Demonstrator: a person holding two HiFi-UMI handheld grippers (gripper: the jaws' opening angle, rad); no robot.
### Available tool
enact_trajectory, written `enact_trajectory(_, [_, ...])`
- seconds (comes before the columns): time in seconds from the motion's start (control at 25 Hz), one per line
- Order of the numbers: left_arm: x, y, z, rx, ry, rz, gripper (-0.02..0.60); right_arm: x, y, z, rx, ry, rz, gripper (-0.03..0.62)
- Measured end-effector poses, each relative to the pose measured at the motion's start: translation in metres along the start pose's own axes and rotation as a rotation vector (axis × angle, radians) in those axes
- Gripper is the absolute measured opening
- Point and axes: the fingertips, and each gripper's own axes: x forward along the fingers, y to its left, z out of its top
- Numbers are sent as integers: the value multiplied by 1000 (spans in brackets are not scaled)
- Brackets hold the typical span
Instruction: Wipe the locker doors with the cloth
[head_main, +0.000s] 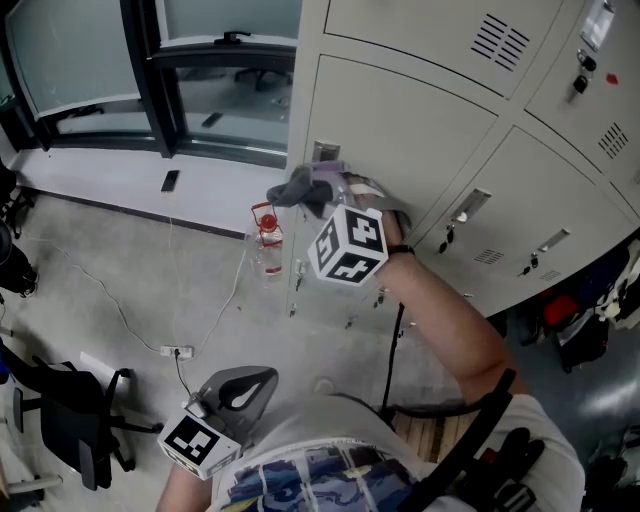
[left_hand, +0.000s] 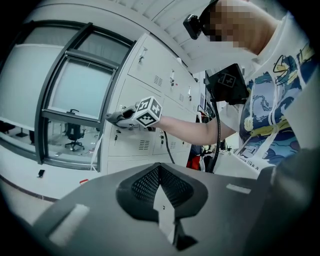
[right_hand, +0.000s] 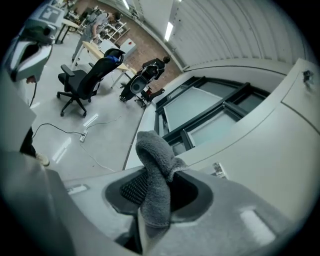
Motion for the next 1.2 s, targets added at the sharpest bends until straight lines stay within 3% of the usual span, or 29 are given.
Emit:
enact_trajectory(0.2, [2,1,0,7,1,-15,2,-28,5,-12,12,-11,-46,112])
enact_trajectory(0.64, [12,-5,2,24,15,-52,2,-6,53,-84,35,140,25,112])
enact_trajectory(1.2, [5,5,2,13,29,14,2,39,76,-67,-68,101,24,114])
